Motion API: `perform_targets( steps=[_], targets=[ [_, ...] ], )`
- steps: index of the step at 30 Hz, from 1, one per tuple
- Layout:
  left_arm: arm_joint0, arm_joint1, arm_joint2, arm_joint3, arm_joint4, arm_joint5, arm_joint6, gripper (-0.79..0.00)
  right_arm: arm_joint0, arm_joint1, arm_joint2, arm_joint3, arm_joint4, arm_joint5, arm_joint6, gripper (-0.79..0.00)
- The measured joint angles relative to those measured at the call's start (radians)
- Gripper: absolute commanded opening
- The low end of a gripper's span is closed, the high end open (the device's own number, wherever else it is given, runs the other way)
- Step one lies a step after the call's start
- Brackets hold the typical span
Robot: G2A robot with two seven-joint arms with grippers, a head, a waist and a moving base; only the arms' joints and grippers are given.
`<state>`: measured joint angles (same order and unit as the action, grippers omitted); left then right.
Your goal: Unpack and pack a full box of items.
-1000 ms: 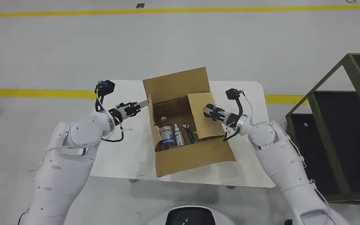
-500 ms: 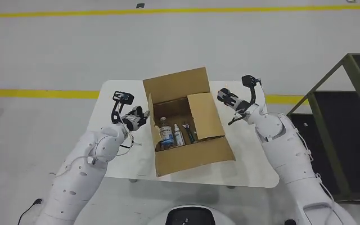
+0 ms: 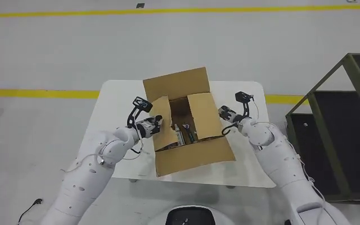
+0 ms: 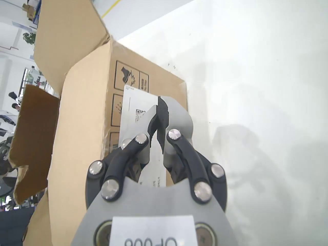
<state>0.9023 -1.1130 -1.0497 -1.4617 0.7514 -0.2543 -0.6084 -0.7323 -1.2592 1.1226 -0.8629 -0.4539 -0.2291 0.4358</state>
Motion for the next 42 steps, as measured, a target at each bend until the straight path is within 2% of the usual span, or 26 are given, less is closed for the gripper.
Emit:
perform_targets(
  steps=[7, 14, 16, 17, 18, 19, 20, 25, 30, 34, 38, 42],
  targets=[
    [-0.035, -0.016, 0.043, 0.074, 0.004, -0.002, 0.001, -0.785, -0.048, 0.014, 0.019, -0.077, -0.004, -0.075, 0.068, -0.785],
    [-0.040, -0.021, 0.025, 0.109, 0.016, 0.074, 0.017, -0.785, -0.120, 0.032, 0.036, -0.199, -0.014, -0.091, 0.165, -0.785],
    [-0.038, -0.021, 0.017, 0.106, 0.018, 0.090, 0.022, -0.646, -0.135, 0.035, 0.037, -0.224, -0.015, -0.090, 0.190, -0.785],
    [-0.036, -0.020, 0.010, 0.101, 0.020, 0.096, 0.023, -0.489, -0.144, 0.037, 0.039, -0.240, -0.013, -0.090, 0.206, -0.785],
    [-0.035, -0.020, 0.004, 0.097, 0.020, 0.101, 0.024, -0.419, -0.150, 0.039, 0.041, -0.252, -0.014, -0.089, 0.217, -0.785],
    [-0.033, -0.019, -0.002, 0.091, 0.018, 0.107, 0.024, -0.191, -0.155, 0.041, 0.046, -0.264, -0.016, -0.087, 0.223, -0.785],
    [-0.031, -0.018, -0.011, 0.082, 0.016, 0.114, 0.023, 0.000, -0.161, 0.044, 0.058, -0.278, -0.016, -0.079, 0.224, -0.785],
    [-0.016, -0.012, -0.054, 0.033, 0.014, 0.155, 0.008, 0.000, -0.155, 0.058, 0.141, -0.310, -0.008, 0.004, 0.154, -0.785],
    [0.013, -0.005, -0.109, -0.032, 0.007, 0.209, -0.004, 0.000, -0.062, 0.043, 0.139, -0.217, 0.006, 0.112, 0.055, -0.785],
    [0.036, 0.000, -0.152, -0.086, 0.008, 0.255, 0.000, 0.000, 0.063, 0.003, 0.065, -0.051, 0.065, 0.153, 0.003, -0.785],
    [0.056, 0.004, -0.189, -0.130, -0.003, 0.282, -0.019, 0.000, 0.190, -0.050, -0.030, 0.127, 0.122, 0.130, -0.025, -0.785],
    [0.071, 0.010, -0.235, -0.159, -0.013, 0.305, -0.042, 0.000, 0.271, -0.099, -0.083, 0.269, 0.189, 0.095, -0.042, -0.785]
  ],
)
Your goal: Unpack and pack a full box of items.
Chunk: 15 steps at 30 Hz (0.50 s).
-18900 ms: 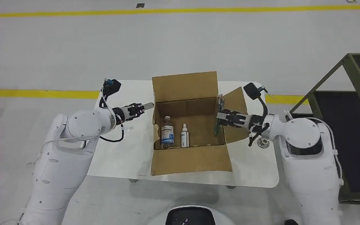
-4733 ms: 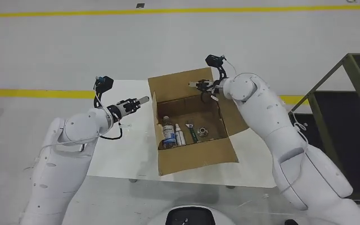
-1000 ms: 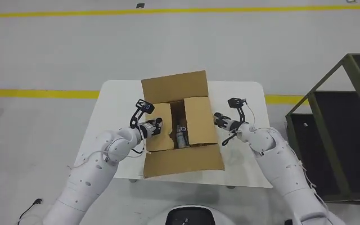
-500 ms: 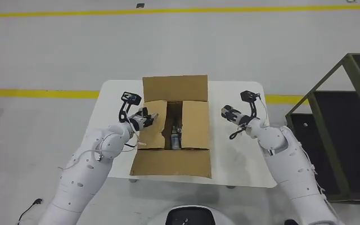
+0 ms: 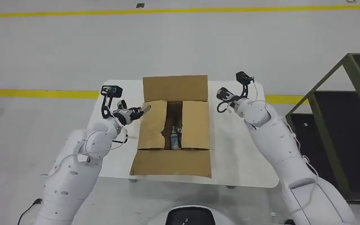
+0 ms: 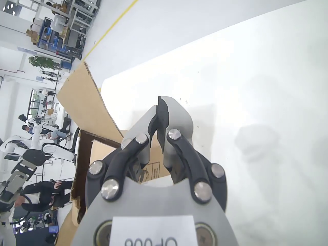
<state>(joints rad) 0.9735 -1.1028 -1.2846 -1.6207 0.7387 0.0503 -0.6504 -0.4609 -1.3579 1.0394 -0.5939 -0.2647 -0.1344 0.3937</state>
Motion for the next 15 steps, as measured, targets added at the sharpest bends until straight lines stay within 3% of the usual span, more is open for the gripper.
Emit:
perform_targets(
  steps=[8, 15],
  targets=[
    [0.045, 0.013, -0.068, -0.049, 0.009, -0.003, -0.070, 0.000, 0.097, -0.067, -0.029, 0.190, 0.146, -0.186, 0.056, -0.785],
    [0.077, 0.028, -0.151, -0.070, -0.008, -0.002, -0.157, 0.000, 0.127, -0.076, -0.015, 0.261, 0.196, -0.337, 0.103, -0.785]
  ],
)
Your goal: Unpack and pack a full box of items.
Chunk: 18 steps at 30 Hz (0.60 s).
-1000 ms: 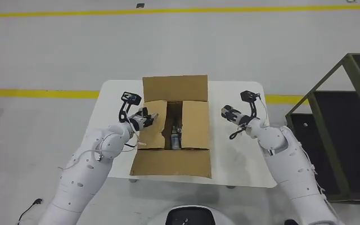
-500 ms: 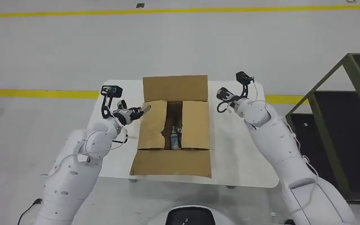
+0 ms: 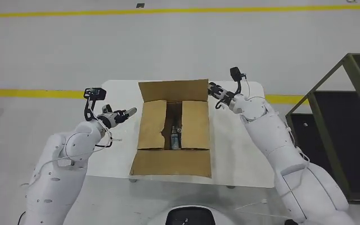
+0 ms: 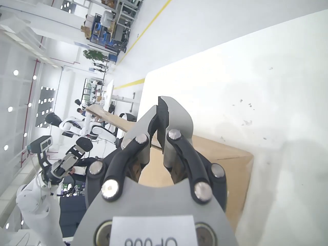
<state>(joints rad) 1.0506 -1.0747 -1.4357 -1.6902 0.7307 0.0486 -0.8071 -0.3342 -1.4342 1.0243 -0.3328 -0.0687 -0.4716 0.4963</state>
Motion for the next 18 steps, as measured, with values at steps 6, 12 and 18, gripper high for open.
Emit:
perform_targets(
  steps=[6, 12, 18],
  targets=[
    [0.030, 0.008, -0.064, -0.024, -0.058, 0.009, -0.036, 0.000, 0.009, 0.014, -0.004, -0.010, -0.048, -0.149, 0.058, -0.785],
    [0.033, 0.009, -0.069, -0.029, -0.060, 0.007, -0.032, 0.000, 0.001, 0.033, -0.051, -0.074, -0.217, -0.269, 0.092, -0.785],
    [0.033, 0.009, -0.069, -0.029, -0.060, 0.007, -0.032, 0.000, -0.040, 0.050, -0.065, -0.149, -0.326, -0.284, 0.050, -0.785]
  ],
)
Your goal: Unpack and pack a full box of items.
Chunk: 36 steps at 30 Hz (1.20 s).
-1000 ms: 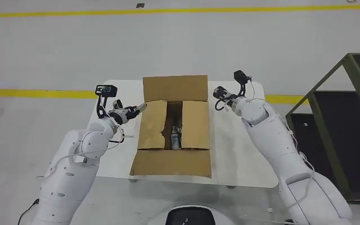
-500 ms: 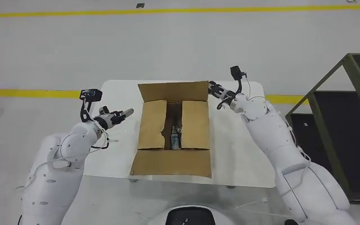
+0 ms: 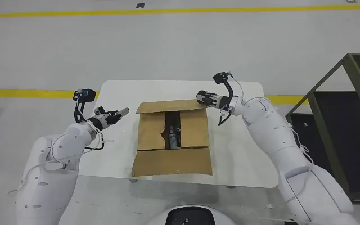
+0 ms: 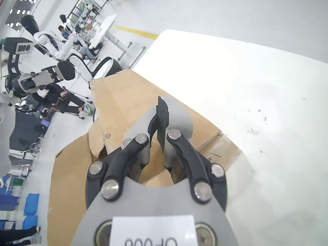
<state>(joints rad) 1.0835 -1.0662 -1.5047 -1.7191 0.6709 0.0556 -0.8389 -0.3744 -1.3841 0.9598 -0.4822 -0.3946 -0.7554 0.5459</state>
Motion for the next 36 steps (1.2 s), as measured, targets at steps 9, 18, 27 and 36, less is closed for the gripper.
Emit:
perform_targets(
  steps=[9, 18, 27, 36],
  targets=[
    [0.015, 0.000, 0.007, -0.008, -0.009, -0.024, 0.005, 0.000, -0.086, 0.023, 0.007, -0.133, -0.018, 0.017, 0.068, -0.785],
    [0.057, 0.022, -0.005, -0.031, 0.028, -0.289, -0.069, 0.000, -0.187, 0.048, 0.043, -0.309, 0.038, 0.111, 0.136, -0.785],
    [0.063, 0.024, -0.008, -0.034, 0.035, -0.318, -0.064, 0.000, -0.274, 0.048, 0.050, -0.462, 0.068, 0.280, 0.072, -0.785],
    [0.140, 0.042, -0.044, -0.110, 0.128, -0.563, 0.026, 0.000, -0.286, 0.040, 0.034, -0.465, 0.079, 0.319, 0.066, -0.785]
  ],
)
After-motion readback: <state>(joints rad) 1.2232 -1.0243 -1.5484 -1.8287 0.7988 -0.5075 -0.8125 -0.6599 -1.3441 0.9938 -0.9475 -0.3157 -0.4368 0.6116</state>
